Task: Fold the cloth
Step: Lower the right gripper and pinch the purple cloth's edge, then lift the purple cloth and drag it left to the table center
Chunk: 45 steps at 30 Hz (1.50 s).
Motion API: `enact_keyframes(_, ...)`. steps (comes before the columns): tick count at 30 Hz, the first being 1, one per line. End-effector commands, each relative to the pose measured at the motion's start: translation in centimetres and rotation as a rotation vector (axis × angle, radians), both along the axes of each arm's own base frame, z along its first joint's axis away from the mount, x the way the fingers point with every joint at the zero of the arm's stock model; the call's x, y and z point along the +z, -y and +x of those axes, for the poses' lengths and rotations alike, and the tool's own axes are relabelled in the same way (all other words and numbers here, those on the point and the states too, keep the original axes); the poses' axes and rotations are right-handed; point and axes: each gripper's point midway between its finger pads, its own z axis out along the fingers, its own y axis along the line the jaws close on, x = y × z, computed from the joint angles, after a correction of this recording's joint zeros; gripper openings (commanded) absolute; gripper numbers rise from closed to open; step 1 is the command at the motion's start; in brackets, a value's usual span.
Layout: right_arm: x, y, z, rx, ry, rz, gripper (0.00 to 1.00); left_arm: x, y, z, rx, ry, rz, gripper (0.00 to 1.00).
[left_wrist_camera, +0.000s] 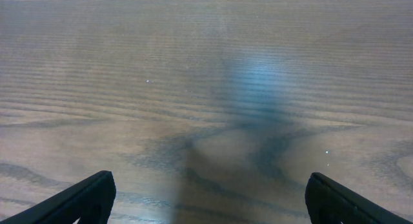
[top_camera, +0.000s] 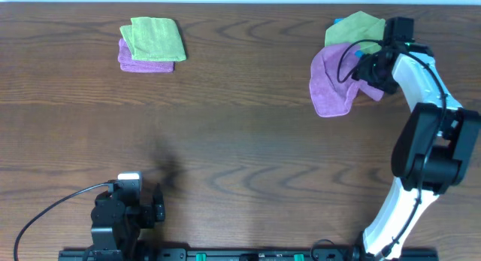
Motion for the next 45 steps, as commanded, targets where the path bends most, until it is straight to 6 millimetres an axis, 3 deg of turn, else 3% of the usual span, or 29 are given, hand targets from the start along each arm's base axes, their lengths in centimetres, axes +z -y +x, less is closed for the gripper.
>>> enact_keyframes(1,-0.4,-0.4,-0.2,-0.006,-0.009,0.02,0.61,-0.9,-0.1,-0.6,-0.008,-0.04,0.021,0.95)
enact_keyframes(2,-0.5,-0.4,-0.3,-0.006,-0.01,0.02,0.55,-0.9,-0.1,-0.6,-0.008,-0.04,0.021,0.95)
enact_keyframes(4,-0.5,-0.4,-0.2,-0.006,-0.009,0.02,0.29,-0.9,-0.1,-0.6,-0.008,-0.04,0.021,0.95)
enact_keyframes(7,-0.4,-0.4,-0.1,-0.006,-0.005,0.019,0.01,-0.9,-0.1,-0.6,-0.008,-0.04,0.021,0.95)
enact_keyframes(15,0.3,-1.2,-0.2,0.062,0.0,0.036,0.01,-0.9,-0.1,-0.6,-0.008,-0.04,0.021,0.95)
enact_keyframes(22,4.9,-5.0,-1.7,0.226,0.004,0.012,0.01,-0.9,-0.1,-0.6,-0.008,-0.04,0.021,0.95)
enact_keyframes(30,13.7,-13.0,-3.9,0.452,0.144,-0.029,0.01,-0.9,-0.1,-0.6,-0.008,-0.04,0.021,0.95)
enact_keyframes(36,15.2,-17.9,-4.7,0.568,0.191,-0.026,0.01,-0.9,-0.1,-0.6,-0.008,-0.04,0.021,0.95)
enact_keyframes(45,18.5,-26.5,-3.0,0.725,0.409,-0.004,0.01,-0.9,-0.1,-0.6,-0.008,-0.04,0.021,0.95)
